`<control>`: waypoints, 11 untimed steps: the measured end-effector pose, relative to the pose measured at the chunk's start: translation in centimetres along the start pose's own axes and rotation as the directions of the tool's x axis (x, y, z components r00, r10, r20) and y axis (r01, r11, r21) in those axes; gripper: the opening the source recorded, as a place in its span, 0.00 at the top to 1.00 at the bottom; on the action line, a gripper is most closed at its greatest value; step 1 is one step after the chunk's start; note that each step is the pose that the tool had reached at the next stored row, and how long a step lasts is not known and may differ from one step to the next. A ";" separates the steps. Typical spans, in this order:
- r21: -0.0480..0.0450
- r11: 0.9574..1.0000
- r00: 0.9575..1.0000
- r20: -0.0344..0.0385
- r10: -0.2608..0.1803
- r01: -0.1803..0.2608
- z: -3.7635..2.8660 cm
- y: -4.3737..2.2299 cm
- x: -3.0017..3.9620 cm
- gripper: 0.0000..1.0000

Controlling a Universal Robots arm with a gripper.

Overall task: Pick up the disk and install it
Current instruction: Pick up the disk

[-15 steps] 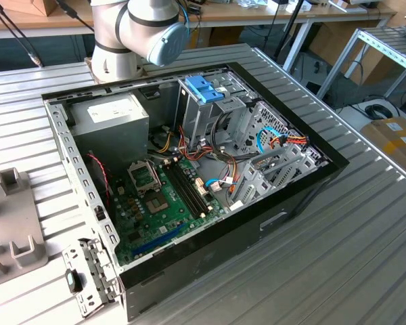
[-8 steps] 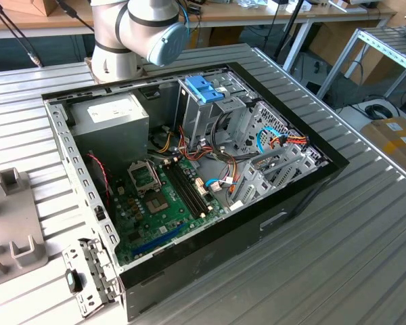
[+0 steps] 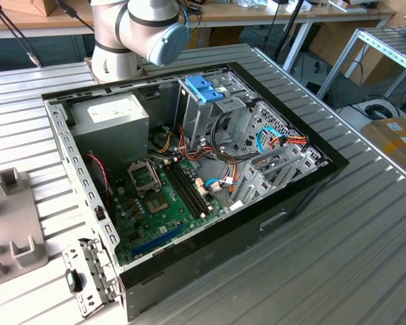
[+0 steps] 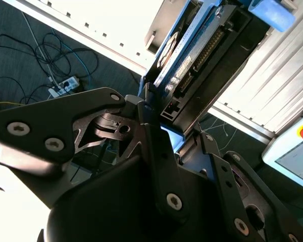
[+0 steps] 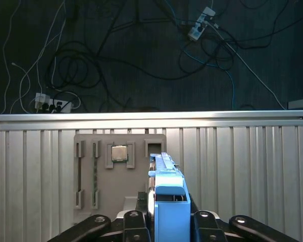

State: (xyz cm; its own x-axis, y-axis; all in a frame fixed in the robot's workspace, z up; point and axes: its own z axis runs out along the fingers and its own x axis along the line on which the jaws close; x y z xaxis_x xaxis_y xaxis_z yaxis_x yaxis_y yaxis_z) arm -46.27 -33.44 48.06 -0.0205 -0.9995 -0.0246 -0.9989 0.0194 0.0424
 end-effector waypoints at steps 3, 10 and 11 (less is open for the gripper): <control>0.000 1.000 1.000 0.000 0.000 0.000 -0.08 0.00 0.00 0.63; 0.000 1.000 1.000 0.000 0.000 0.000 -0.25 0.01 -0.01 0.63; 0.000 1.000 1.000 0.000 0.000 0.000 -0.28 0.01 -0.01 0.63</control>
State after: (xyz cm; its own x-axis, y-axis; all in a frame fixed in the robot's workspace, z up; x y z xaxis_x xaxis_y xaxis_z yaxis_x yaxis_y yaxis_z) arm -46.27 -33.44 48.34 -0.0205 -0.9995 -0.0246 -0.9989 0.0194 0.0424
